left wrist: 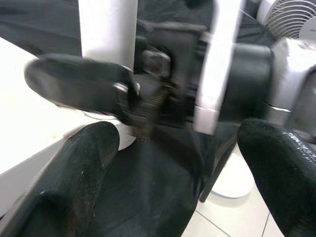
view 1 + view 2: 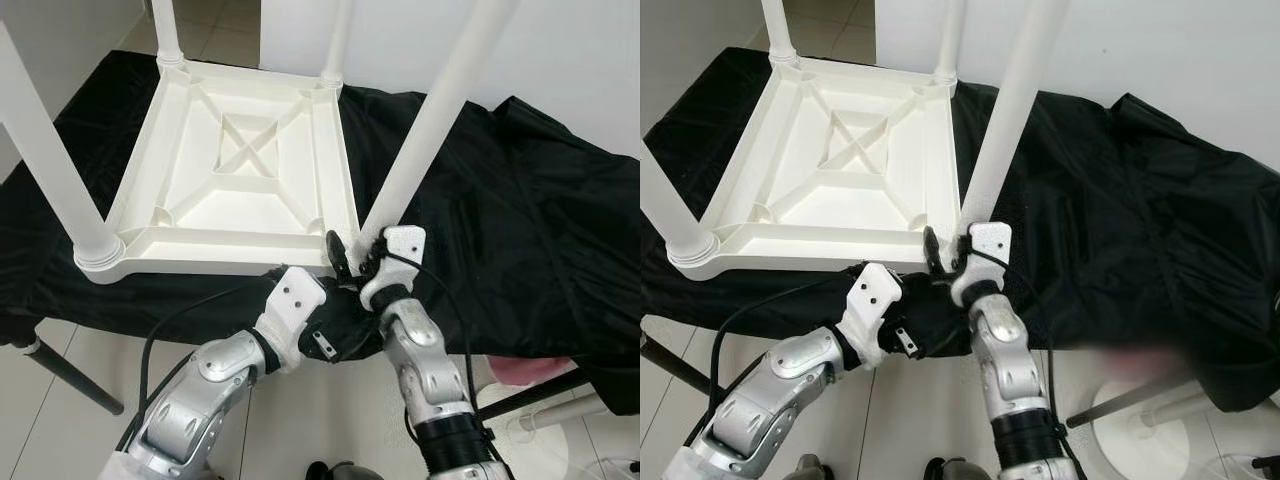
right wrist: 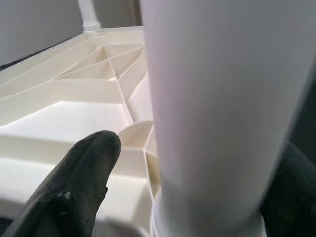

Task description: Building children table

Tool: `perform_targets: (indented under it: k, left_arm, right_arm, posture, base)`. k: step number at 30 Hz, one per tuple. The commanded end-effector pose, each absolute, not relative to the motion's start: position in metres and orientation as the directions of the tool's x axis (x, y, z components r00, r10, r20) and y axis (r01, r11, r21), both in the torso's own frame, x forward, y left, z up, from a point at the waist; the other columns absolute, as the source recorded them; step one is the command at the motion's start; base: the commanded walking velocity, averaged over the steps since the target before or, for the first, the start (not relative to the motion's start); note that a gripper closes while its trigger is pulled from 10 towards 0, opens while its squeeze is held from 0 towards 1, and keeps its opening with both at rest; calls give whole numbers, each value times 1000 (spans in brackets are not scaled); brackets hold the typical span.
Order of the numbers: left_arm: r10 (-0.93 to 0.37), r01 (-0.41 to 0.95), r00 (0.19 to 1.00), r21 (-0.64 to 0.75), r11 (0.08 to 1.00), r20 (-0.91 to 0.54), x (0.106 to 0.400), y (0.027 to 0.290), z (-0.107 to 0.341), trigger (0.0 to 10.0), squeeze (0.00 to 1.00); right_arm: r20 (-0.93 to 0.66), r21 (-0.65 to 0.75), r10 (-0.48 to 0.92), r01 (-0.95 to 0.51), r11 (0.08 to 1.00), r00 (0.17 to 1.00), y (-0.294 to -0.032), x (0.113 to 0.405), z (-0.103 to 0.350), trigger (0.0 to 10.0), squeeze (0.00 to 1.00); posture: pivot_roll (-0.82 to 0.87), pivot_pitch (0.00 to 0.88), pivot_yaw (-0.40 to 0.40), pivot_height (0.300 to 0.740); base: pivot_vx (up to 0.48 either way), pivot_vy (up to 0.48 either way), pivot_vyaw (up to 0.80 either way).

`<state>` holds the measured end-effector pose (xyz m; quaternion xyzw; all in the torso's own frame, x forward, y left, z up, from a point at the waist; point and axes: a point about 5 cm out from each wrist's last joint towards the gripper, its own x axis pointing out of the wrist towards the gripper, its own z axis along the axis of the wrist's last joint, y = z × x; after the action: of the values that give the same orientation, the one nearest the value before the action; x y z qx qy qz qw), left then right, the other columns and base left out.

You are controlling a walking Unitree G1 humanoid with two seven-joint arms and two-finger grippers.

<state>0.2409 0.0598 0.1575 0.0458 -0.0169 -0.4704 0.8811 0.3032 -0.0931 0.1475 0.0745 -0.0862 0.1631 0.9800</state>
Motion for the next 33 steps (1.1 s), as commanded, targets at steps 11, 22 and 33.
perform_targets:
  k: [11, 22, 33]
  left_arm:
    - [-846, 843, 533, 99, 530, -16, 239, 56, 156, 10000, 0]
    - [-846, 843, 532, 101, 528, -15, 240, 54, 156, 10000, 0]
    - [-839, 836, 543, 103, 539, -16, 240, 56, 156, 10000, 0]
  right_arm:
    - [224, 2, 524, -538, 843, 822, -136, 309, 148, 10000, 0]
    - [165, -105, 656, -648, 754, 737, -132, 326, 151, 10000, 0]
    - [81, -146, 727, -714, 685, 681, -130, 336, 141, 0, 0]
  posture:
    - [75, 93, -136, 740]
    - [79, 88, -139, 740]
    - [97, 92, -148, 740]
  base:
    - [0, 0, 0]
    - [0, 0, 0]
    - [0, 0, 0]
